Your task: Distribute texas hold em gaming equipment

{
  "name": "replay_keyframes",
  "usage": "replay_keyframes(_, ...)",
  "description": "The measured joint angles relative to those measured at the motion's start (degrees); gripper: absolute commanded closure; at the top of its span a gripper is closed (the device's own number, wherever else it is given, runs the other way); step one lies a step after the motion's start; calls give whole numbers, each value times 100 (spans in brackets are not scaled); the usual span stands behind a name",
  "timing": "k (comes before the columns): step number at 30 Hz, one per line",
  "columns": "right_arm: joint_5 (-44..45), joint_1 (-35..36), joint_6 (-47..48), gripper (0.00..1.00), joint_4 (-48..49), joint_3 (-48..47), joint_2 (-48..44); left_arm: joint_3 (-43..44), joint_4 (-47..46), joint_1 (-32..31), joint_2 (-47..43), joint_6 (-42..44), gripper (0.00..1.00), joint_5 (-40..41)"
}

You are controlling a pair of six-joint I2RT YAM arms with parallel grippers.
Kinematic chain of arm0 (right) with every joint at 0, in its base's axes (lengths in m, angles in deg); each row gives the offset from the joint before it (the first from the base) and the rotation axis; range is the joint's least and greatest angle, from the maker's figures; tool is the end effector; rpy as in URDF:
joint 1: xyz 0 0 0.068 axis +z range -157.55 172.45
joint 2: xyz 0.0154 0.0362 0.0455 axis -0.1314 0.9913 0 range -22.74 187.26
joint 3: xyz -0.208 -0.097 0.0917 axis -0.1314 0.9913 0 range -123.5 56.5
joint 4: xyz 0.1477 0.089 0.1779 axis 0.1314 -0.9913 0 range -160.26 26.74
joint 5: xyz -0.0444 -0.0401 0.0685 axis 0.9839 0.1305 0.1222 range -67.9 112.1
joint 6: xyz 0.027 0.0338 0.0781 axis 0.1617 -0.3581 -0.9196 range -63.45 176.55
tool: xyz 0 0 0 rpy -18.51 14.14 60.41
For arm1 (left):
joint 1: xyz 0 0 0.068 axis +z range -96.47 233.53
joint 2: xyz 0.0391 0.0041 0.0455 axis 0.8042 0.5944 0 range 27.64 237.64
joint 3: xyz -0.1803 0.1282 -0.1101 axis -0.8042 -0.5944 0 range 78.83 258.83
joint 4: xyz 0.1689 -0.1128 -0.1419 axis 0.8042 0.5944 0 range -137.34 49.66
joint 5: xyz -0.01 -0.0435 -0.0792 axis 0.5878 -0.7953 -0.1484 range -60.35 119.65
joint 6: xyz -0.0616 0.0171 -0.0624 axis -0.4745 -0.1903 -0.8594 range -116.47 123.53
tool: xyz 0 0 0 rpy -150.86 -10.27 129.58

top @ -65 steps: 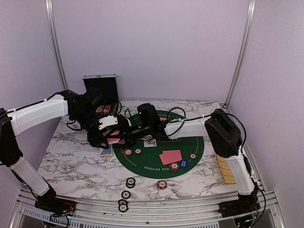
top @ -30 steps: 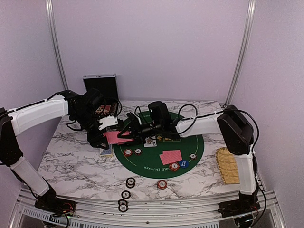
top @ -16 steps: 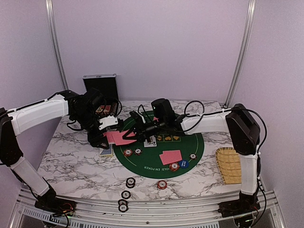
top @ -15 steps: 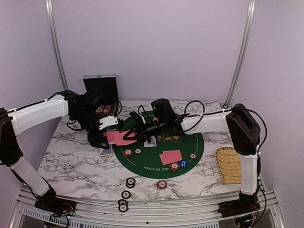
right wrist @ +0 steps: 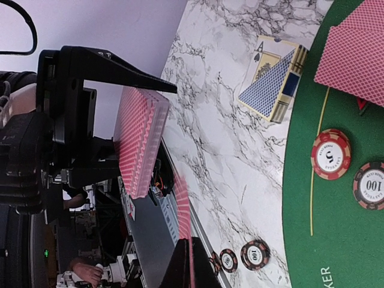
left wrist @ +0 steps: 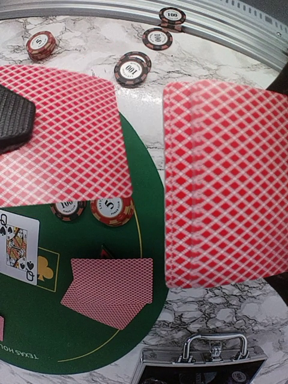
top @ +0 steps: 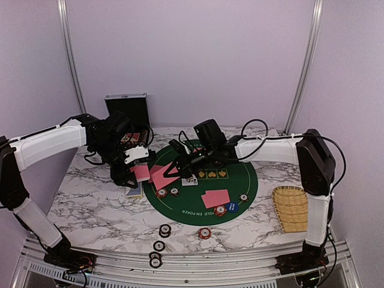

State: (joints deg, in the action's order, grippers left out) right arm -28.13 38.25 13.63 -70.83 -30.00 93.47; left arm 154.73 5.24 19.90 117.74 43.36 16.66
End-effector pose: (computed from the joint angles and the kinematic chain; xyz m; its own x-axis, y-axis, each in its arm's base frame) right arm 0.2727 0.3681 0.1889 -0.9119 -0.3130 -0.2657 -0.3605 0.3011 0.8828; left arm 0.2549 -0.1911 0.2131 -0.1947 0.8792 -0.4350 0.9612 0.2593 0.0939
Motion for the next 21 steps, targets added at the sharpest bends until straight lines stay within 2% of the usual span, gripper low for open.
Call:
replay_keyframes(6,310,-249,579,100,-804,-120,-249,-2,-2,0,-2,0,100,0)
replay_keyframes(10,1104,-455,1355,100,-1738,-719,-306,-35,-7,0,-11,0,100,2)
replay_keyframes(16,3123,-450,2686,100,-2787,-1569,-304,-90,-15,0,-37,0,100,4)
replay_keyframes(21,5558,-96,3965,100,-2879,-1508,-153,-175,-24,0,-144,0,100,46)
